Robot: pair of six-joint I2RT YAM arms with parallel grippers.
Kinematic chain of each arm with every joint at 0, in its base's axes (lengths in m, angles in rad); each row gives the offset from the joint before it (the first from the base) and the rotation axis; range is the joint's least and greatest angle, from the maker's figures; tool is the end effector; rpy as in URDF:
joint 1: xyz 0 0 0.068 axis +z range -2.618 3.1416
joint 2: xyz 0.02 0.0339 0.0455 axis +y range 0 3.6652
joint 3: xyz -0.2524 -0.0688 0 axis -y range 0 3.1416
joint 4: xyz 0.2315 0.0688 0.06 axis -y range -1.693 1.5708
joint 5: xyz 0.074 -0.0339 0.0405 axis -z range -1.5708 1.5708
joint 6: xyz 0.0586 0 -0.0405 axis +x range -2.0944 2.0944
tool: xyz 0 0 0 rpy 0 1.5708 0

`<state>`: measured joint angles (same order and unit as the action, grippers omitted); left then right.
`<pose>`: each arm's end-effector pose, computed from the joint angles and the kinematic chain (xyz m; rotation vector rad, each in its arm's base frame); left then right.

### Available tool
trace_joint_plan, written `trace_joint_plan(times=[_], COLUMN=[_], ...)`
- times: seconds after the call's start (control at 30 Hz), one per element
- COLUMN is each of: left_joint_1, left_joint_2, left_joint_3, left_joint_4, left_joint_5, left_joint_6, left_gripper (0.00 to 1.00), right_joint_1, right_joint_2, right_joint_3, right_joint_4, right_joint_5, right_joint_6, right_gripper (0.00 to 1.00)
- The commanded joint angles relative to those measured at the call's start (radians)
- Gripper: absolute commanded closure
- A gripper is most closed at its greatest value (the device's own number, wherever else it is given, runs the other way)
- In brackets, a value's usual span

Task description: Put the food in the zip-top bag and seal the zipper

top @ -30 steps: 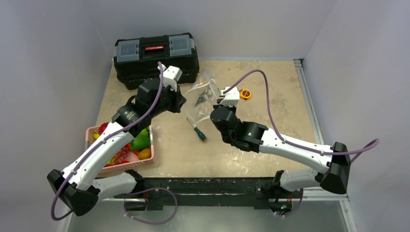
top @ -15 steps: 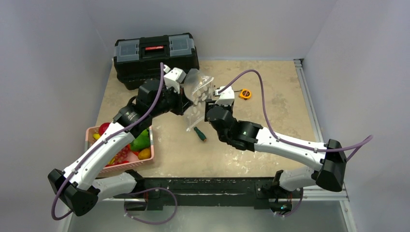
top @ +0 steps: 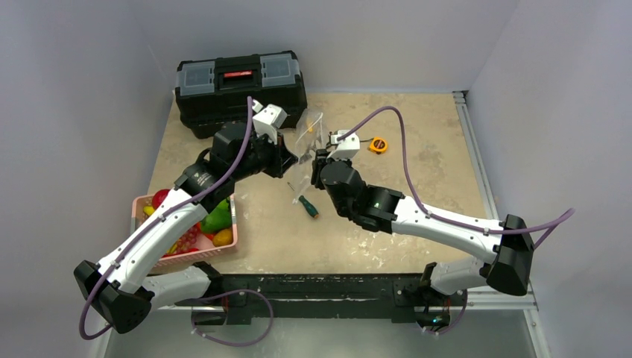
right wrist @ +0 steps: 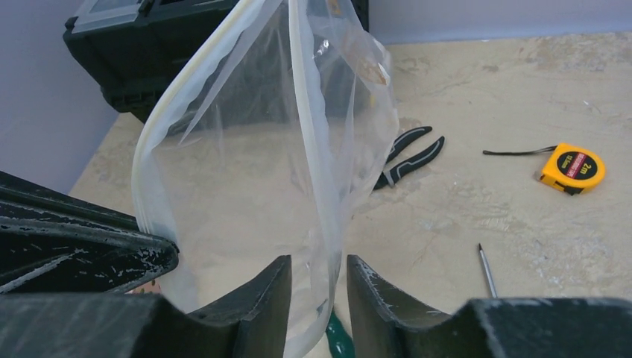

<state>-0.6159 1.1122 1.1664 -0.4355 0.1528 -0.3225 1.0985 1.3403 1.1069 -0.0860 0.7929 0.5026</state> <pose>0.2059 -0.1567 0.3632 0.3996 1.9870 -0.7573 0.1785 0.2577 0.3279 -0.0077 1.8102 0.3935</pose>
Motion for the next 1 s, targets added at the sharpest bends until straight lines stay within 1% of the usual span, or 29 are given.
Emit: trace_joint_plan(times=[0.0, 0.07, 0.13, 0.17, 0.23, 0.37, 0.5, 0.57, 0.6, 0.67, 0.7, 0.77, 0.8, 0.83, 0.87, 0.97], left_joint_1=[-0.002, -0.003, -0.002, -0.003, -0.002, -0.003, -0.003, -0.002, -0.002, -0.003, -0.003, -0.002, -0.003, -0.003, -0.003, -0.003], left_joint_2=[-0.008, -0.007, -0.007, -0.006, -0.007, -0.005, -0.005, -0.002, -0.001, -0.001, -0.001, -0.003, -0.006, -0.012, -0.02, -0.064], left_joint_3=[0.019, 0.02, 0.019, 0.018, 0.018, 0.018, 0.022, 0.025, 0.024, 0.02, 0.016, 0.01, 0.008, 0.003, -0.004, -0.021], left_joint_4=[0.019, 0.02, 0.02, 0.02, 0.021, 0.019, 0.006, 0.003, 0.005, 0.012, 0.016, 0.02, 0.022, 0.026, 0.033, 0.05], left_joint_5=[-0.014, -0.013, -0.013, -0.016, -0.022, -0.024, -0.008, 0.011, 0.017, 0.03, 0.032, 0.029, 0.023, 0.014, 0.008, -0.031], left_joint_6=[-0.009, -0.011, -0.012, -0.012, -0.01, -0.01, -0.003, 0.001, 0.0, 0.0, 0.002, 0.009, 0.015, 0.022, 0.03, 0.045], left_gripper=[1.0, 1.0, 1.0, 1.0, 1.0, 1.0, 1.0, 1.0, 0.98, 0.87, 0.76, 0.47, 0.38, 0.3, 0.25, 0.15], right_joint_1=[-0.004, -0.005, -0.005, -0.004, -0.005, -0.005, -0.005, -0.005, -0.005, -0.005, -0.005, -0.005, -0.005, -0.005, -0.005, -0.005], right_joint_2=[-0.018, -0.017, -0.01, -0.008, -0.007, -0.019, -0.035, -0.053, -0.065, -0.08, -0.085, -0.087, -0.089, -0.094, -0.102, -0.146], right_joint_3=[0.003, -0.006, -0.003, 0.001, 0.004, -0.001, 0.001, -0.002, -0.006, -0.004, 0.004, 0.03, 0.043, 0.057, 0.069, 0.078], right_joint_4=[0.022, 0.029, 0.017, 0.004, -0.018, -0.031, -0.046, -0.05, -0.047, -0.062, -0.083, -0.14, -0.173, -0.205, -0.236, -0.292], right_joint_5=[0.038, 0.045, 0.056, 0.066, 0.094, 0.151, 0.192, 0.18, 0.157, 0.126, 0.127, 0.108, 0.103, 0.096, 0.084, 0.03], right_joint_6=[0.021, 0.018, 0.023, 0.04, 0.06, 0.043, -0.053, -0.105, -0.14, -0.2, -0.212, -0.223, -0.223, -0.222, -0.222, -0.238], right_gripper=[0.7, 0.75, 0.89, 0.99, 1.0, 1.0, 1.0, 1.0, 1.0, 1.0, 1.0, 1.0, 1.0, 1.0, 1.0, 1.0])
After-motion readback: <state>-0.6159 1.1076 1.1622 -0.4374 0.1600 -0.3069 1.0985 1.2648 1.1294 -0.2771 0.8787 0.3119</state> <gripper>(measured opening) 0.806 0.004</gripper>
